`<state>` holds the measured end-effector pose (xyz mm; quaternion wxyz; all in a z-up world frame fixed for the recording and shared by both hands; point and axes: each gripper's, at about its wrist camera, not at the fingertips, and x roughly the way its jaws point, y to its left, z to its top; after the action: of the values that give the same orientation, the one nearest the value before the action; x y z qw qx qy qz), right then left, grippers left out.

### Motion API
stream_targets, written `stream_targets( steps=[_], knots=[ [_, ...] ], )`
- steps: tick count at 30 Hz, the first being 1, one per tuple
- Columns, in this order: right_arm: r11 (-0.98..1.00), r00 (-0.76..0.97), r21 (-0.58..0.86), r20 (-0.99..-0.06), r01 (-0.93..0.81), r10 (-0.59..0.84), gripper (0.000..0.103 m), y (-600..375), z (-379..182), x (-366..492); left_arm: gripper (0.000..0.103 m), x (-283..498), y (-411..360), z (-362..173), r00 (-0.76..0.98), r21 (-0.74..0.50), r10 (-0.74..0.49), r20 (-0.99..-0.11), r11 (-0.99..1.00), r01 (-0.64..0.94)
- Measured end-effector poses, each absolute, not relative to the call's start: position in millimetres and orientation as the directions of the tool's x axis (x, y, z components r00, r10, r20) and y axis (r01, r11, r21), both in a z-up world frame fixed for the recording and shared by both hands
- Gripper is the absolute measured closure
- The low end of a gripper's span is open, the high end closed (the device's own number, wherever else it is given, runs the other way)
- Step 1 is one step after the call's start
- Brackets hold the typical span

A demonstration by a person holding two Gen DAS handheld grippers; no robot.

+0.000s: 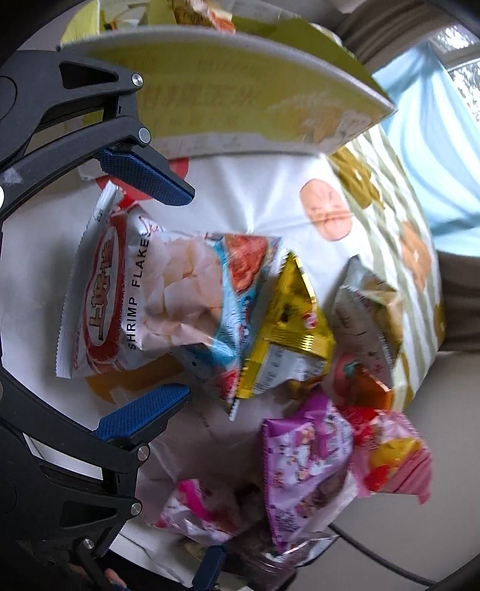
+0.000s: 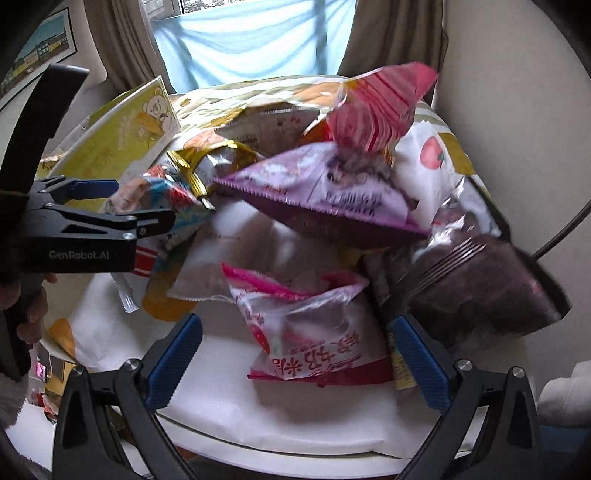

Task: Organize snacks
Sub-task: 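Grasp the shrimp flakes bag with left tool while right tool grasps pink bread bag, then carry both bags over the box with both tools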

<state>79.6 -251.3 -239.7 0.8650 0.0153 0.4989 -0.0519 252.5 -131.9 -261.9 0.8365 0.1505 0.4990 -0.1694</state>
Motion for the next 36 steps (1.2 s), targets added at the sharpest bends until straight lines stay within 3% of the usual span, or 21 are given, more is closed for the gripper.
stream_targets(
  steps=[2, 4, 8, 13, 19, 21, 24, 28, 36],
  knots=[
    [0.994, 0.499, -0.040, -0.862, 0.102, -0.086, 0.000, -248.4, -244.4, 79.3, 0.010, 253.1, -132.3, -268.3, 0.432, 0.083, -0.133, -0.892, 0.891, 0.447],
    [0.994, 0.495, -0.038, -0.865, 0.104, -0.085, 0.004, -248.1, -249.2, 81.3, 0.022, 254.7, -133.6, -275.0, 0.418, 0.093, -0.122, -0.900, 0.884, 0.458],
    [0.991, 0.480, -0.041, -0.872, 0.124, -0.096, 0.010, -250.4, -259.1, 89.3, 0.024, 255.2, -131.3, -279.6, 0.403, 0.086, -0.126, -0.907, 0.879, 0.469],
    [0.990, 0.476, -0.051, -0.872, 0.135, -0.110, 0.018, -253.5, -263.0, 95.9, 0.041, 257.5, -129.8, -284.8, 0.381, 0.089, -0.115, -0.917, 0.874, 0.478],
    [0.988, 0.480, -0.060, -0.869, 0.140, -0.121, 0.027, -253.7, -264.5, 98.3, 0.050, 256.2, -129.4, -282.6, 0.374, 0.091, -0.109, -0.921, 0.873, 0.480],
    [0.988, 0.481, -0.067, -0.868, 0.136, -0.125, 0.029, -253.1, -265.5, 97.6, 0.050, 254.0, -129.1, -282.1, 0.372, 0.093, -0.105, -0.922, 0.874, 0.478],
    [0.988, 0.476, -0.084, -0.869, 0.127, -0.135, 0.046, -252.8, -267.6, 98.8, 0.051, 247.6, -127.8, -280.0, 0.368, 0.087, -0.106, -0.924, 0.878, 0.471],
    [0.990, 0.472, -0.072, -0.873, 0.125, -0.123, 0.055, -254.9, -268.1, 98.2, 0.051, 241.5, -125.2, -278.2, 0.361, 0.085, -0.098, -0.927, 0.885, 0.459],
    [0.993, 0.481, -0.058, -0.871, 0.105, -0.102, 0.058, -249.9, -255.3, 86.1, 0.051, 219.8, -116.3, -261.0, 0.362, 0.085, -0.083, -0.928, 0.901, 0.426]
  ],
)
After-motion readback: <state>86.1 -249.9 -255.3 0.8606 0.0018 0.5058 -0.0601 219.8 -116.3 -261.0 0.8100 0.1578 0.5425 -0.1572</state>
